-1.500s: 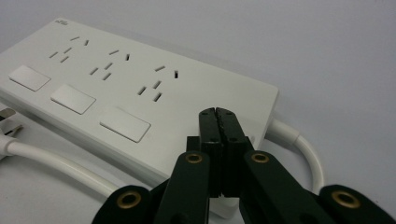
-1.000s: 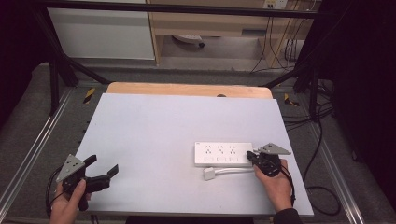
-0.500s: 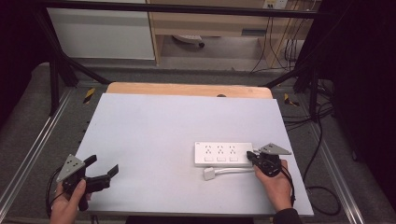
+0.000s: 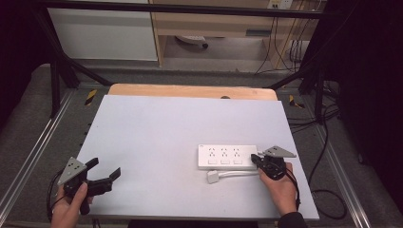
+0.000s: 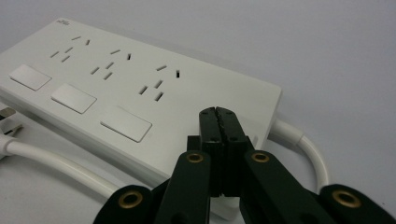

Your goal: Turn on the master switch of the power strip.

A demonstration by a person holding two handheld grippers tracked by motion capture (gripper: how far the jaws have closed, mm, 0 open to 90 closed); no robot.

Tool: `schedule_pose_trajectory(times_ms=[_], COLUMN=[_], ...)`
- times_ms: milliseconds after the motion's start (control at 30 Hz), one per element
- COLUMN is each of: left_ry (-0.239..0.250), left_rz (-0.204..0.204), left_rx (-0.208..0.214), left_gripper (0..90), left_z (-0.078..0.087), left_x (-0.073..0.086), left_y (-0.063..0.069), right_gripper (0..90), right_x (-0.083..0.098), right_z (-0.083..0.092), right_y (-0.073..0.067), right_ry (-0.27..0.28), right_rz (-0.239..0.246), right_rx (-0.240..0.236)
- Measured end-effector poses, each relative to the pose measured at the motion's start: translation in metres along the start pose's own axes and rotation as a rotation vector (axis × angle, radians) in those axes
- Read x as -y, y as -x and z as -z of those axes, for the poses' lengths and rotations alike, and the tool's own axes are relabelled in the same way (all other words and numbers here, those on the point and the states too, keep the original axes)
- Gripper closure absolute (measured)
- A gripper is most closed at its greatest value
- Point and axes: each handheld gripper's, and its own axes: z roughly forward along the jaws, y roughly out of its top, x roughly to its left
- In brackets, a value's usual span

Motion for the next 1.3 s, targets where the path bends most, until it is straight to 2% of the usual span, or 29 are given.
schedule_pose_trajectory(times_ms=[1300], left_ry=[0.004], left_rz=[0.003], left_rx=[-0.003], left_gripper=[5.6], left_z=[0.0001], left_x=[0.0], left_y=[-0.0002], right_gripper=[90.0], right_x=[-0.0014], right_z=[0.0002], right_y=[-0.0009], right_ry=[-0.006], right_rz=[0.02], right_rx=[0.006])
